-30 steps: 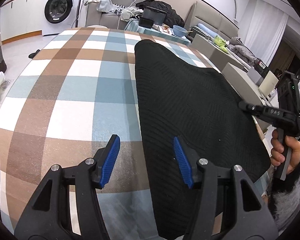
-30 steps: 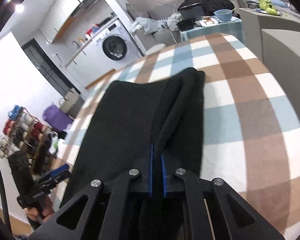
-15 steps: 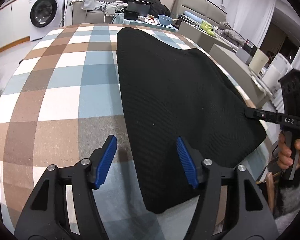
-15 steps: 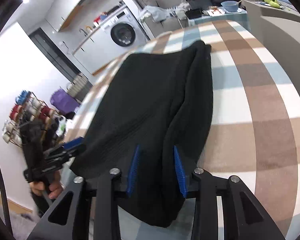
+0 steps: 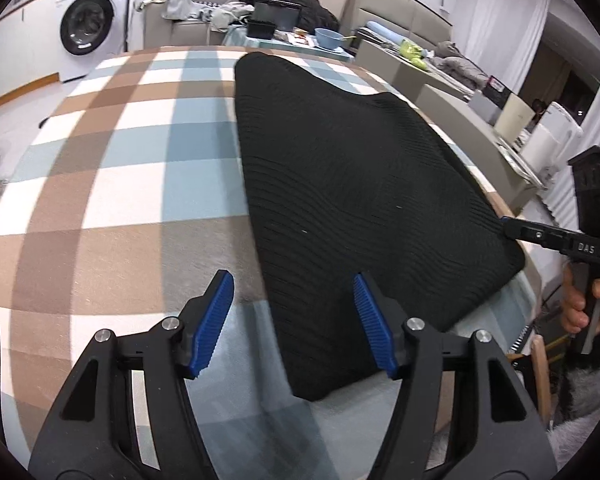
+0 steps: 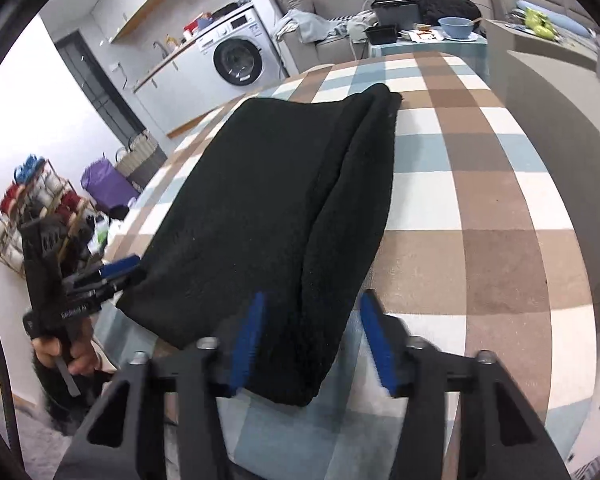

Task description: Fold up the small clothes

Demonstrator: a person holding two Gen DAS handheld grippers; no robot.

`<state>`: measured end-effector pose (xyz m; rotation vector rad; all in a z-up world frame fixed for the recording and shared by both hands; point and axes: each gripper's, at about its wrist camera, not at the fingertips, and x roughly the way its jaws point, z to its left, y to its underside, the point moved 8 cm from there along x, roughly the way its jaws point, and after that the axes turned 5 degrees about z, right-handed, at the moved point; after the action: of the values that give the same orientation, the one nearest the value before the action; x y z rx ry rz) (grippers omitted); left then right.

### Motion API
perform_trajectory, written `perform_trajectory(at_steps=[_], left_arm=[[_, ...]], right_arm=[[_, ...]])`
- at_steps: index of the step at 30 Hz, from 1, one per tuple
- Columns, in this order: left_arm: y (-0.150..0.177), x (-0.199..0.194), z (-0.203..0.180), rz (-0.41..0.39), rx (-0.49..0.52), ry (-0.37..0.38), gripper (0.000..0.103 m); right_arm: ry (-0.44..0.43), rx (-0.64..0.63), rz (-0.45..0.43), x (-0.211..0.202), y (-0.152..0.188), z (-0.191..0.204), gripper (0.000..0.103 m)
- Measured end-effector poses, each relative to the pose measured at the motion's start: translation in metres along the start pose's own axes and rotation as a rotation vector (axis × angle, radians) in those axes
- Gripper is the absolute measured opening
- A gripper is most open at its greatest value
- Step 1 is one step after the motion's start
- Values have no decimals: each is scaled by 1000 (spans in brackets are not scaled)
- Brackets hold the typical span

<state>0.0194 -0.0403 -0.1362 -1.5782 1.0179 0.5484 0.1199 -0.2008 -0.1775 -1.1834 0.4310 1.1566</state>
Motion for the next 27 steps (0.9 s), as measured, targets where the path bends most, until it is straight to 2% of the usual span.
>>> perform_trajectory(at_steps=[2, 7, 12, 14, 16, 19, 27], left_arm=[[1, 2, -2, 7, 1, 5, 60], [1, 5, -4, 6, -7, -39, 60], [1, 8, -9, 11, 4, -32, 59], [2, 10, -11, 12, 16, -34, 53], [3, 12, -14, 7, 38, -50, 36], [0, 11, -15, -4, 62, -74, 23], [-20, 20, -5, -4, 36, -80, 21]], right_arm=[[-5, 6, 15, 7, 3, 0, 53], [-23, 9, 27, 21, 5, 4, 53], [-20, 10, 26, 27, 7, 7, 50], [-27, 25, 16, 28, 6, 8, 43], [-24, 27, 8, 31, 4, 11, 36], [-28, 28, 2, 34, 1, 14, 28], [-28, 46, -18, 44, -16, 13, 26]])
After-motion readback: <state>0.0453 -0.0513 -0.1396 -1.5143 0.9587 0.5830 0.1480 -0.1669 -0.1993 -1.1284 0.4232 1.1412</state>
